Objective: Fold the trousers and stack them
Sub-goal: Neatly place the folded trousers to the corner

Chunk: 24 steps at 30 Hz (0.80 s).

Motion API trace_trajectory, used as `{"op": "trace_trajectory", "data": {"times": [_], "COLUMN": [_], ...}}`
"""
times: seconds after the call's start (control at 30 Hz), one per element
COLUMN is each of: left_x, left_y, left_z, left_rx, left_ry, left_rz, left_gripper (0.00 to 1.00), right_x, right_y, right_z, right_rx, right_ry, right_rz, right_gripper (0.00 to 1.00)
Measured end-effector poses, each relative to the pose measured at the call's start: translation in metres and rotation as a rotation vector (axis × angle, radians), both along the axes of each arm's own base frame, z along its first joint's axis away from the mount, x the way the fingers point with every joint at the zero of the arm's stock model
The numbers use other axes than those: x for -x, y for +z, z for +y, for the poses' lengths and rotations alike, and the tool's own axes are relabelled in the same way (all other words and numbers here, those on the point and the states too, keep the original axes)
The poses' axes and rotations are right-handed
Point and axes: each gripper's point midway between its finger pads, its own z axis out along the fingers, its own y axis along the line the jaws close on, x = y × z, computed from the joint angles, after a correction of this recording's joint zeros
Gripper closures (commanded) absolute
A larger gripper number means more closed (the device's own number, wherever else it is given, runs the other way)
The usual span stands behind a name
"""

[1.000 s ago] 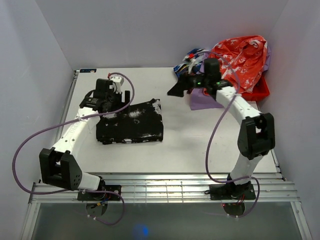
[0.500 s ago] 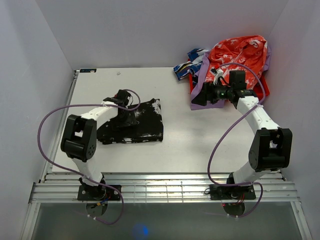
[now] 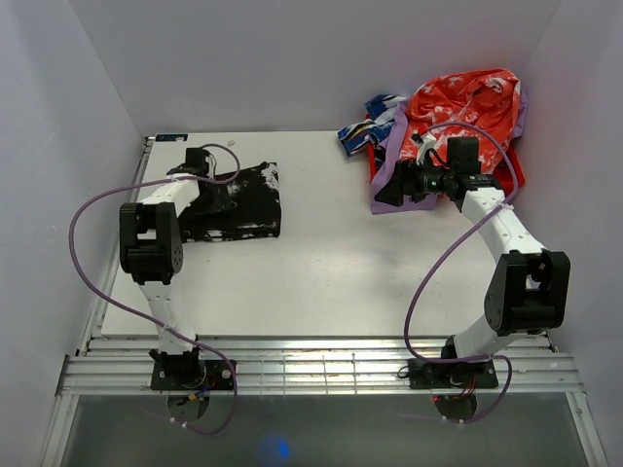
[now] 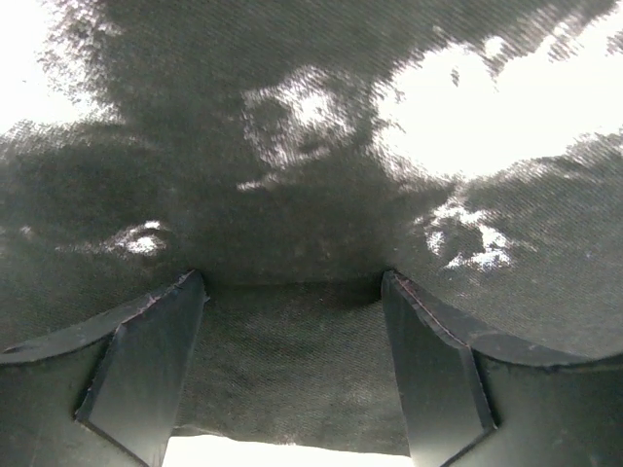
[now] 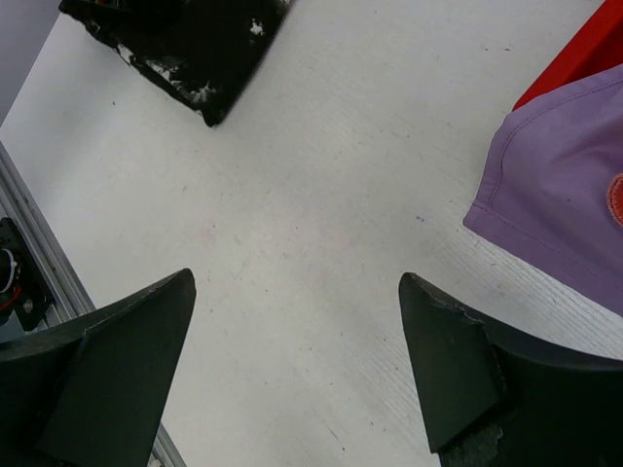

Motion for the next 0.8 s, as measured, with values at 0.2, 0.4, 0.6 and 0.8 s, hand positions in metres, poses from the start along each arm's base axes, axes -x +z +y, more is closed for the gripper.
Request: {"op": "trace_trajectory", "data": {"times": [0.2,0.4,0.6,0.8], "left_x": [-0.032,-0.041,-0.018,0.035], "left_y": [0.006,0.016,0.068,0.126], "left_z": [0.021,0.023,-0.009,-0.091], "left_rx": [-0.106,-0.079,-0.031,0.067], "left_ry": [-0.226,-0.287,-0.271,-0.298], "left_rz": [-0.086,-0.116,-0.165,-0.264], "left_gripper": [0.13,0.11,0.16,0.19], "right_x": [0.000,0.001,0.005,0.007], "right_y": [0.000,0.001,0.018,0.029], "right_z": [0.000,0.000,-0.004,-0.007], "right_rx": [-0.001,0.000,0.001,0.002], "right_ry": [0.001,0.001,-0.004,-0.009], "right_rz": [0.000,-0.004,-0.052,-0.087], "right_gripper": [0.10,0.10,0.10,0.10]}}
